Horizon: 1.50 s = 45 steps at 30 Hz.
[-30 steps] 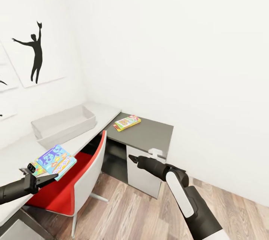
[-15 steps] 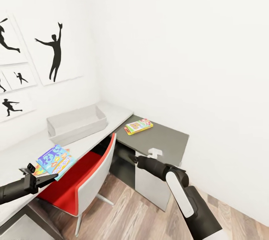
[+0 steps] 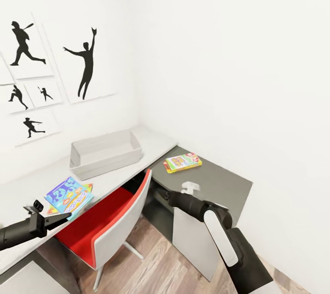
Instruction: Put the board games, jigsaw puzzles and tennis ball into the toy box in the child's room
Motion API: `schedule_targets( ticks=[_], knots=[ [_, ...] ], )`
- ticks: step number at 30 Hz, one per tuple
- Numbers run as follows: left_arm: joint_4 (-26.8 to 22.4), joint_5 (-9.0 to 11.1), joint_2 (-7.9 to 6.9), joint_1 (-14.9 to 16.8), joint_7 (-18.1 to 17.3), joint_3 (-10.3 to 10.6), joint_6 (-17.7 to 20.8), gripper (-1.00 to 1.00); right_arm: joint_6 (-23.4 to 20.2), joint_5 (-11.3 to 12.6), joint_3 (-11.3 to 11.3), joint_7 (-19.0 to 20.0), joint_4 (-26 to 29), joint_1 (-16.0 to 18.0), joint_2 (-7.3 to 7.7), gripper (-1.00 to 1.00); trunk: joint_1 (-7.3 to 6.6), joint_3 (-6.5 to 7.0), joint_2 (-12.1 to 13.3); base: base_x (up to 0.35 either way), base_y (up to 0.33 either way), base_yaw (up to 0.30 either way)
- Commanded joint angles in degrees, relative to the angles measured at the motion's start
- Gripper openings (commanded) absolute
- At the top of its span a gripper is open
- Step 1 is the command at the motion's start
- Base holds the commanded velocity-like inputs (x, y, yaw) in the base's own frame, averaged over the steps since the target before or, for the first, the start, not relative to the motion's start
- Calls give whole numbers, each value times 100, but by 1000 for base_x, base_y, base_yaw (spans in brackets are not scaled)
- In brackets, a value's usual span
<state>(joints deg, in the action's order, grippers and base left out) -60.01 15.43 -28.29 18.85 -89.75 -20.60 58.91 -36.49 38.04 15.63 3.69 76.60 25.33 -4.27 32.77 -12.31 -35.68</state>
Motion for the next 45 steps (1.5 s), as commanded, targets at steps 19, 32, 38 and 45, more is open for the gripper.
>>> schedule_targets(
  ticks=[19,32,38,45],
  knots=[
    [-2,-6,8,5,-25,5,59,-100,-25,-11,1,17,-5,5,23,100,4,-9,-7,224,-155,291],
    [-2,-5,8,5,-25,3,59,-100,-25,-8,-12,28,2,5,30,100,4,-9,-7,239,-4,291],
    [-2,-5,1,5,-25,-2,59,-100,-17,-11,-26,21,-40,5,28,100,4,-9,-7,237,17,183],
    [-2,-5,0,5,-25,3,59,-100,-16,-9,-45,40,-48,6,36,100,4,-9,-7,235,57,14]
  ],
)
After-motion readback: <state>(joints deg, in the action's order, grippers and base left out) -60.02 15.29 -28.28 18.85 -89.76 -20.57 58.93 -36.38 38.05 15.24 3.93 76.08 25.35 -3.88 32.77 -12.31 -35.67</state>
